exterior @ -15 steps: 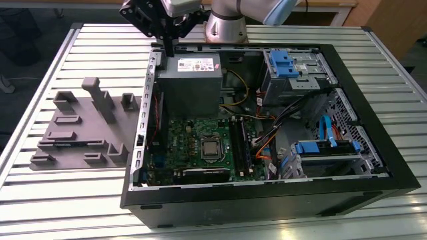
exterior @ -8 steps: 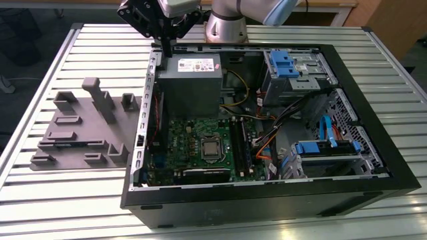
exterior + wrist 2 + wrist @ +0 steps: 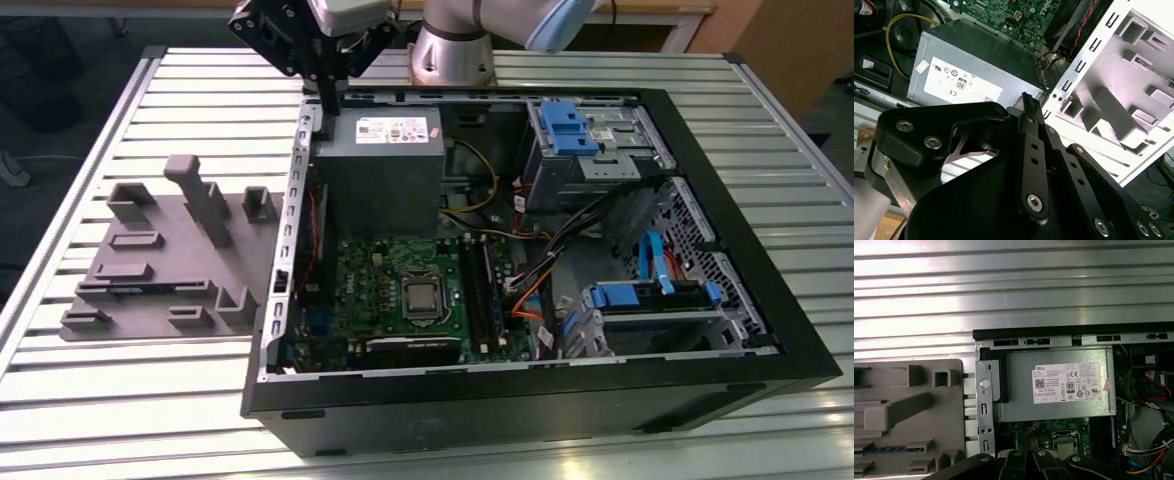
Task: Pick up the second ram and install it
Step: 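Reach for the second ram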
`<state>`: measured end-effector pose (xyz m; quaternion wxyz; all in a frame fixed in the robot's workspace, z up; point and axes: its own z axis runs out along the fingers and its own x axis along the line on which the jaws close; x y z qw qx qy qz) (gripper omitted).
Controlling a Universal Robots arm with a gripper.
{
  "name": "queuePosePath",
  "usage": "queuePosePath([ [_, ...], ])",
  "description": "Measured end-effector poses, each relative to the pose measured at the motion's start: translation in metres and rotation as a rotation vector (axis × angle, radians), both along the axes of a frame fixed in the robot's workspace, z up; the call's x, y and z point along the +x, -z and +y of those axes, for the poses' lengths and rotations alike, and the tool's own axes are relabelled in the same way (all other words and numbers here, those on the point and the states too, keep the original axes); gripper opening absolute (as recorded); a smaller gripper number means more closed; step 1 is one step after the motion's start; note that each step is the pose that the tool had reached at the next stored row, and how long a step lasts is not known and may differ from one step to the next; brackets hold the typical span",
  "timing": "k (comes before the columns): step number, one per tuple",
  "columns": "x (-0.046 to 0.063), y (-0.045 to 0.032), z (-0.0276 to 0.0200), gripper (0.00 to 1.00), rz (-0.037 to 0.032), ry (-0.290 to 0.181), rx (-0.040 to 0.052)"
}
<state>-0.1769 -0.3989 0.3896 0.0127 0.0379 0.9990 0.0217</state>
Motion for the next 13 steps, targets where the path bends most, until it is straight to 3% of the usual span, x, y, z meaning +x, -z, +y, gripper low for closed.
queuePosePath([
  [13,-0.0066,0.0007,0.0000,0.11,0.0005,0.000,0.0000],
])
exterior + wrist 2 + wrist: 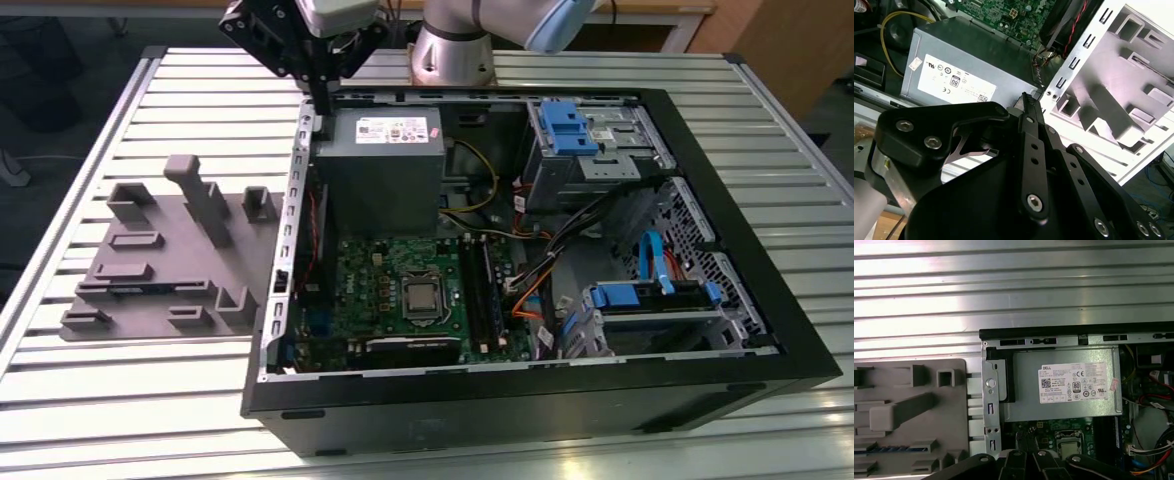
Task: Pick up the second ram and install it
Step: 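Reach for the second ram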
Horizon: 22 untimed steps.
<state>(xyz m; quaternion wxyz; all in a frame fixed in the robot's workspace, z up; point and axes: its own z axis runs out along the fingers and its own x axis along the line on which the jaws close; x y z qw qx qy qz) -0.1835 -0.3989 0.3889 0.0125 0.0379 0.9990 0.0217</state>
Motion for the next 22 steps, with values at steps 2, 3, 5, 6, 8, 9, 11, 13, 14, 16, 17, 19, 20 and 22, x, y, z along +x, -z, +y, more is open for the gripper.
queuePosePath([
  [2,-0.001,0.0001,0.0000,0.11,0.0001,0.000,0.0000],
  [3,-0.001,0.0002,0.0000,0.11,0.0001,0.000,0.0000],
  [5,-0.002,0.0003,0.0000,0.11,0.0001,0.000,0.0000],
  [6,-0.003,0.0003,0.0000,0.11,0.0001,0.000,0.0000],
  [8,-0.004,0.0005,0.0000,0.11,0.0002,0.000,0.0000],
  [9,-0.004,0.0005,0.0000,0.11,0.0002,0.000,0.0000],
  [11,-0.005,0.0006,0.0000,0.11,0.0002,0.000,0.0000],
  [13,-0.006,0.0007,0.0000,0.11,0.0003,0.000,0.0000],
  [14,-0.007,0.0007,0.0000,0.11,0.0003,0.000,0.0000],
  [16,-0.008,0.0009,0.0000,0.11,0.0003,0.000,0.0001],
  [17,-0.009,0.0009,0.0000,0.11,0.0003,0.000,0.0000],
  [19,-0.011,0.0010,0.0000,0.11,0.0002,0.000,0.0001],
  [20,-0.011,0.0011,0.0000,0.11,0.0002,0.000,0.0001],
  [22,-0.013,0.0012,0.0000,0.11,0.0002,0.000,0.0000],
])
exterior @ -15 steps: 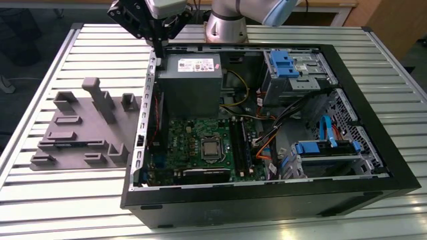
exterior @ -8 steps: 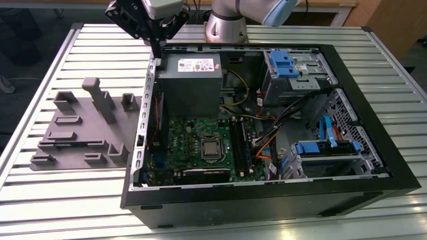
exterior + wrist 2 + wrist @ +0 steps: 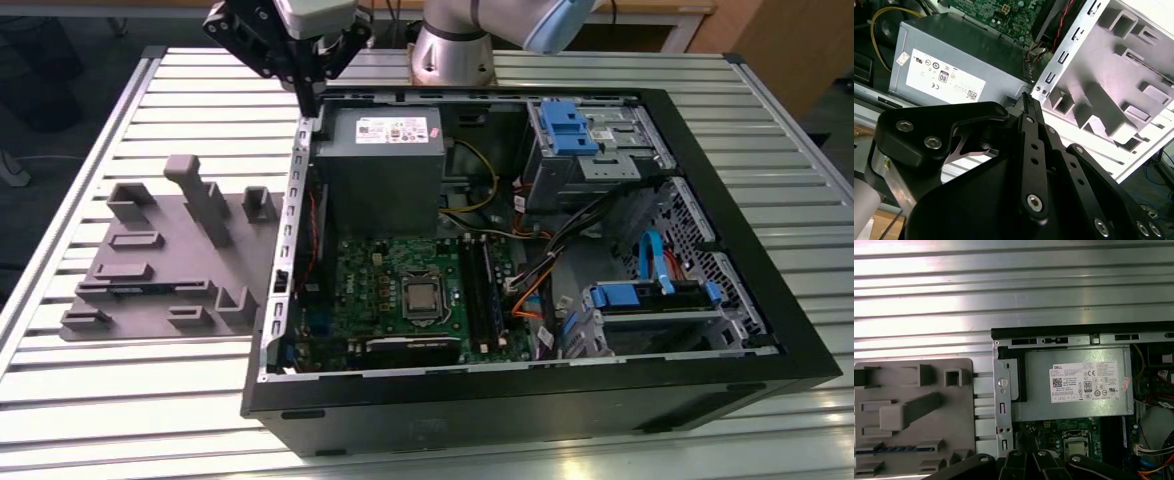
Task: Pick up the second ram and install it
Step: 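Reach for the second ram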
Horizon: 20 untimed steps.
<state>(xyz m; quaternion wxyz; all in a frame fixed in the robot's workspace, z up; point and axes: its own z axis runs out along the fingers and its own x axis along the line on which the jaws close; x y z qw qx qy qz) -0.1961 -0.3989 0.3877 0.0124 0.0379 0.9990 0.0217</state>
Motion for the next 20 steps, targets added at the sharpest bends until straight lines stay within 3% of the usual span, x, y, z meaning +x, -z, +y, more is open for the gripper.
queuePosePath([
  [12,-0.009,0.0006,0.0000,0.11,0.0000,0.000,0.0000],
  [20,-0.021,0.0011,0.0000,0.11,0.0000,0.000,-0.0001],
])
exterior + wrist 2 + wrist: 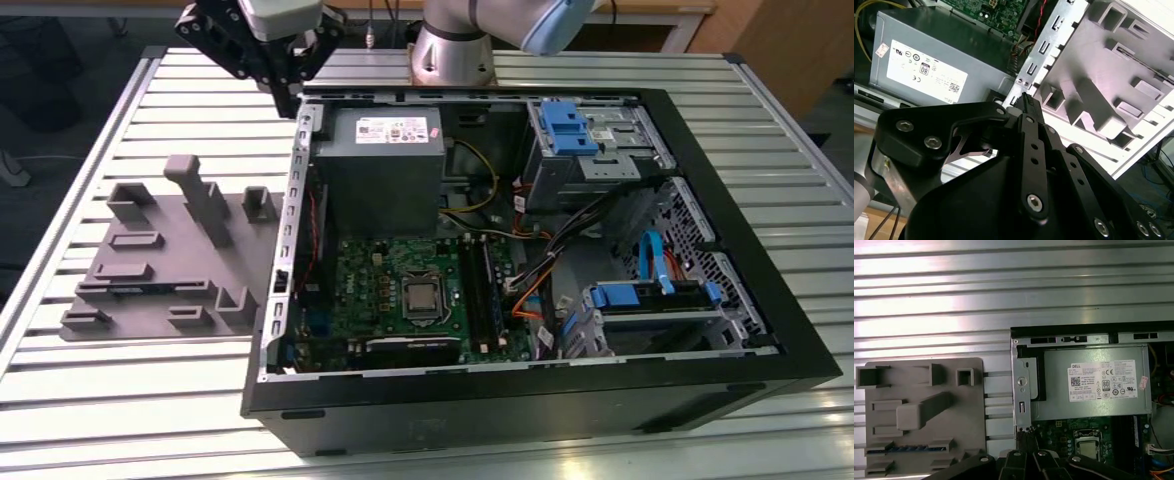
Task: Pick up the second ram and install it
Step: 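Reach for the second ram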
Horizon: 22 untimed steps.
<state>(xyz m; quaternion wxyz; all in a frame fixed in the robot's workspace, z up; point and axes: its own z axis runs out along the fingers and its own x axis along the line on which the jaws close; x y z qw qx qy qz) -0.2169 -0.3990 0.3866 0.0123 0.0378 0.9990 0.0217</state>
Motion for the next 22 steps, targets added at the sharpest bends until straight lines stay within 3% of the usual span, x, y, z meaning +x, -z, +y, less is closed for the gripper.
queuePosePath([
  [11,-0.020,0.0012,-0.0005,0.11,0.0000,0.000,0.0000],
  [22,-0.047,0.0031,-0.0073,0.11,0.0001,0.000,0.0000],
])
